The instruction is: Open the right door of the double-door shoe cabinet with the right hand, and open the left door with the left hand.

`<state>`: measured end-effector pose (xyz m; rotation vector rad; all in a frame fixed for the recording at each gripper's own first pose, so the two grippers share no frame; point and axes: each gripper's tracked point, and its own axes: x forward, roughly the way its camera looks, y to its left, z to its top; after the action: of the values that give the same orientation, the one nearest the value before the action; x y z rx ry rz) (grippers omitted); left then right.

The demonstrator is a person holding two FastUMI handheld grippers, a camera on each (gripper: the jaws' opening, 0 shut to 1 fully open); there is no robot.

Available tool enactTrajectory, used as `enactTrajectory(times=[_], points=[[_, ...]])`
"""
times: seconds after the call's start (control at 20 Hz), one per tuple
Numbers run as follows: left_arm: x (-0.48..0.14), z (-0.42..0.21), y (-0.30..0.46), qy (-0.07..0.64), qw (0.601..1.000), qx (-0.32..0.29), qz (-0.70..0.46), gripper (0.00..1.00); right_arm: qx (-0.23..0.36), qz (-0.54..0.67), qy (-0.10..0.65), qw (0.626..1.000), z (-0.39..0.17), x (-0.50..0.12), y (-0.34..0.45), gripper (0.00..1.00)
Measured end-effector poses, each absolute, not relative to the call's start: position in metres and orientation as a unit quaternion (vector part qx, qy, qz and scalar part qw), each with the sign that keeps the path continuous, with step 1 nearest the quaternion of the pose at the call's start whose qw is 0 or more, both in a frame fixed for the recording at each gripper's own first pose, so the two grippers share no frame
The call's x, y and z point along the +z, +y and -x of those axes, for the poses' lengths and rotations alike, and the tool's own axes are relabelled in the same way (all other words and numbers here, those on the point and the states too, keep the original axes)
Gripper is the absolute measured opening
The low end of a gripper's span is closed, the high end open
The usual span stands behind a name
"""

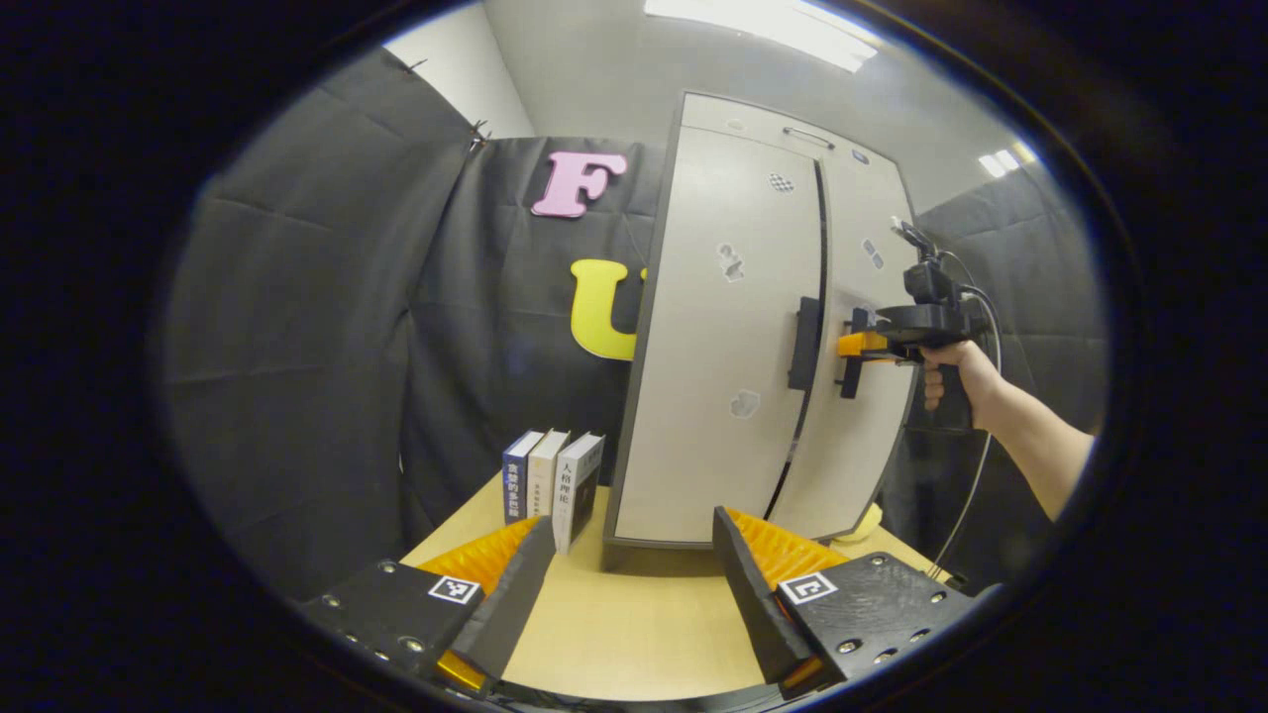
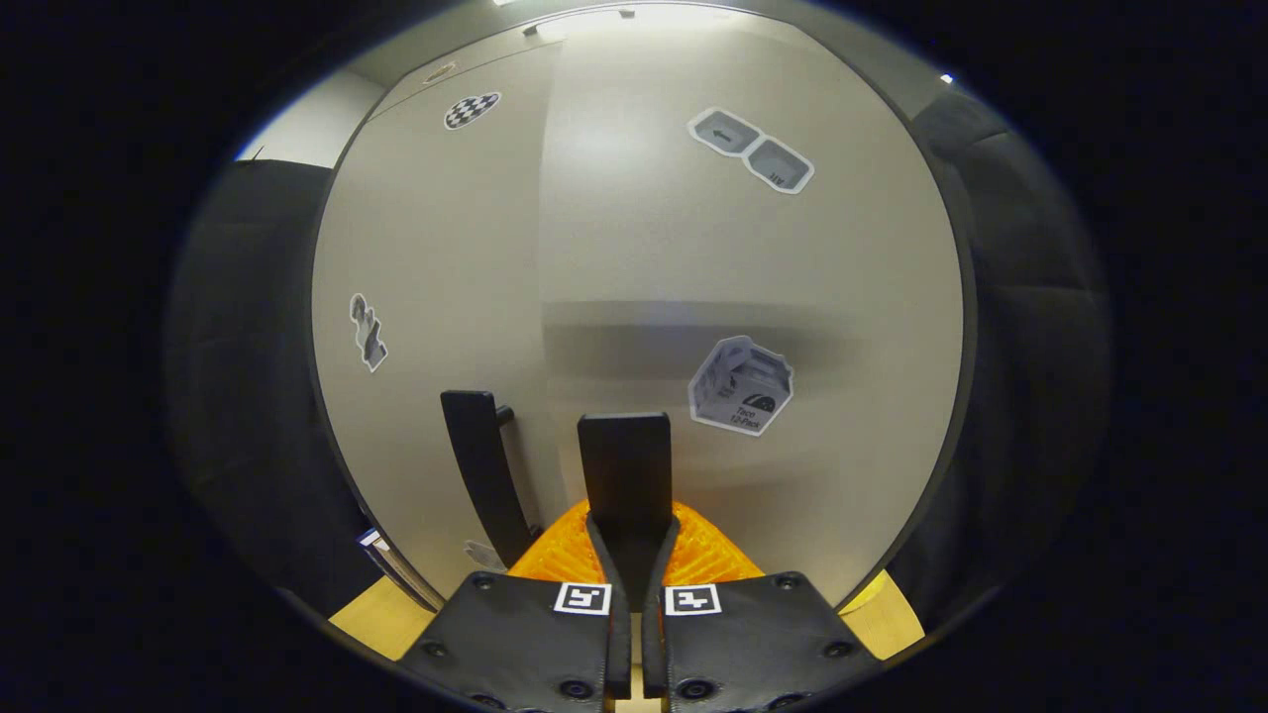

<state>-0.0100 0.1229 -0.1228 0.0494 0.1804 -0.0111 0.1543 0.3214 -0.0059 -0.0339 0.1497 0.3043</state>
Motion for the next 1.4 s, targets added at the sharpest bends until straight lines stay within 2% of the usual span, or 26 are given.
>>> enactTrajectory(times=[0.05,0.1,0.2,0.3,0.35,0.55,0.6,0.65,0.7,0.8,0.9,1.0,1.05,1.2,1.25,1.4], points=[[-0.121,0.012,0.119,0.089,0.996,-0.007,-0.027,0.9,0.158,0.013,0.073,0.985,-0.148,-0.004,0.317,0.06],[-0.121,0.013,0.114,0.087,0.996,-0.007,-0.028,0.96,0.165,0.01,0.073,0.984,-0.14,-0.001,0.31,0.06],[-0.118,0.018,0.105,0.083,0.996,-0.003,-0.028,0.96,0.178,0.009,0.073,0.981,-0.127,0.002,0.299,0.03],[-0.114,0.025,0.094,0.081,0.996,0.002,-0.028,0.96,0.187,0.01,0.072,0.98,-0.12,-0.001,0.298,0.06],[-0.111,0.029,0.087,0.082,0.996,0.006,-0.028,0.93,0.19,0.01,0.071,0.979,-0.116,-0.001,0.296,0.03],[-0.098,0.049,0.058,0.081,0.996,0.005,-0.029,0.93,0.208,0.01,0.072,0.975,-0.096,-0.001,0.28,0.06],[-0.095,0.054,0.053,0.078,0.996,0.006,-0.033,0.9,0.214,0.011,0.073,0.974,-0.09,-0.002,0.274,0.03],[-0.094,0.059,0.049,0.078,0.996,0.009,-0.039,0.93,0.217,0.012,0.073,0.973,-0.087,-0.002,0.27,0.03],[-0.096,0.065,0.046,0.081,0.996,0.014,-0.043,0.9,0.22,0.011,0.073,0.973,-0.085,-0.002,0.268,0.03],[-0.095,0.076,0.039,0.079,0.995,0.028,-0.051,0.93,0.229,0.011,0.073,0.971,-0.082,-0.001,0.264,0.03],[-0.094,0.085,0.029,0.076,0.995,0.037,-0.05,0.9,0.242,0.012,0.075,0.967,-0.078,-0.002,0.262,0.03],[-0.096,0.091,0.022,0.076,0.995,0.044,-0.048,0.93,0.252,0.012,0.074,0.965,-0.071,-0.002,0.254,0.03],[-0.098,0.093,0.019,0.079,0.995,0.047,-0.045,0.9,0.256,0.011,0.072,0.964,-0.068,-0.002,0.25,0.03],[-0.101,0.102,0.007,0.084,0.994,0.057,-0.042,0.9,0.264,0.009,0.068,0.962,-0.057,-0.001,0.232,0.06],[-0.098,0.105,0.002,0.081,0.994,0.057,-0.042,0.93,0.266,0.008,0.067,0.961,-0.053,-0.001,0.224,0.03],[-0.098,0.108,-0.013,0.078,0.995,0.056,-0.04,0.9,0.272,0.004,0.065,0.96,-0.045,0.0,0.202,0.06]])
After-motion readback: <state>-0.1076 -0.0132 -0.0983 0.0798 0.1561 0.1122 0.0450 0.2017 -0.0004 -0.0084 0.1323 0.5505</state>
